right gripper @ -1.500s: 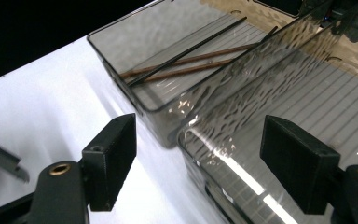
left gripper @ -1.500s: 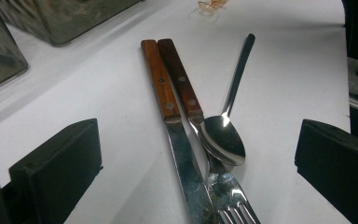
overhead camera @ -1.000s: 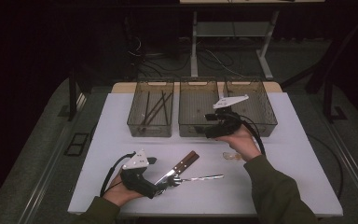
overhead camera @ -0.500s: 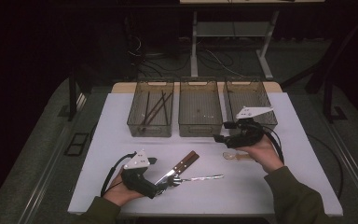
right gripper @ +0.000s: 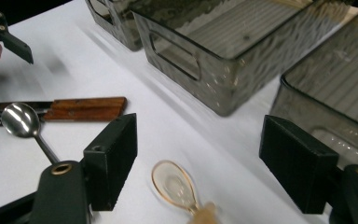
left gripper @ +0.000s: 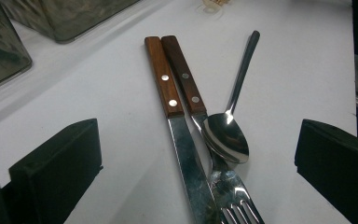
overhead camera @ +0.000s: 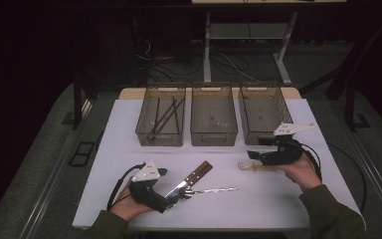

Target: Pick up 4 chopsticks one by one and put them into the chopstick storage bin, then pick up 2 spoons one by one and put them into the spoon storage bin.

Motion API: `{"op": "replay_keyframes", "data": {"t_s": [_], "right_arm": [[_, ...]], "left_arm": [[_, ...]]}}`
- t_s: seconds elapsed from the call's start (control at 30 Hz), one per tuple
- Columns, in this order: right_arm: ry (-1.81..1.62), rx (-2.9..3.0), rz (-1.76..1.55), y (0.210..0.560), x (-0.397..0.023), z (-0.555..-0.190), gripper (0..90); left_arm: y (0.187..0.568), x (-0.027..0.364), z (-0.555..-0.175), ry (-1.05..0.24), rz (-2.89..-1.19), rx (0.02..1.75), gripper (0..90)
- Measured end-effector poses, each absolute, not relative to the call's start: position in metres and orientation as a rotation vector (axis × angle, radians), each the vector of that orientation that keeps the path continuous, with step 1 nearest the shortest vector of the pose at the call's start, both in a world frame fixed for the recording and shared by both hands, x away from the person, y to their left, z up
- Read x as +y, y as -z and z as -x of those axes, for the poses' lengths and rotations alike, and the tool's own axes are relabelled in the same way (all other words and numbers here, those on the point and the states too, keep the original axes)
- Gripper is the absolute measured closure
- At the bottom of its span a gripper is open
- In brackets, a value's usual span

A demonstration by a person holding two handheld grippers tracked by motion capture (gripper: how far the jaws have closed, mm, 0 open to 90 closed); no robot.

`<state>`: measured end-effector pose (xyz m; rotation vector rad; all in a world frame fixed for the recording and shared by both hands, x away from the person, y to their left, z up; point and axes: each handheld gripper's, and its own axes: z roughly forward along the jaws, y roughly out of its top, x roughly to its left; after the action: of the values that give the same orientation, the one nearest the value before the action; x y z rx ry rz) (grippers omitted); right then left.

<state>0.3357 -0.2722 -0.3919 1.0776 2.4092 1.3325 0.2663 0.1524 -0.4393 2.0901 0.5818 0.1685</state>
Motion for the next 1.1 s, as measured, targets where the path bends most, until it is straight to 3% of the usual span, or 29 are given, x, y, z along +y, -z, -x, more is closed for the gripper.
{"op": "replay_keyframes", "data": {"t_s": [0.43, 1.1], "right_arm": [[-1.295, 2.466, -1.087, 0.409, -0.296, -0.336, 30.3], [-1.196, 2.599, -1.062, 0.431, -0.287, -0.347, 35.3]], "left_arm": [[0.439, 0.152, -0.266, -0.170, -2.091, 0.582, 0.0], [0.441, 0.154, -0.268, -0.165, -2.099, 0.578, 0.0]]}}
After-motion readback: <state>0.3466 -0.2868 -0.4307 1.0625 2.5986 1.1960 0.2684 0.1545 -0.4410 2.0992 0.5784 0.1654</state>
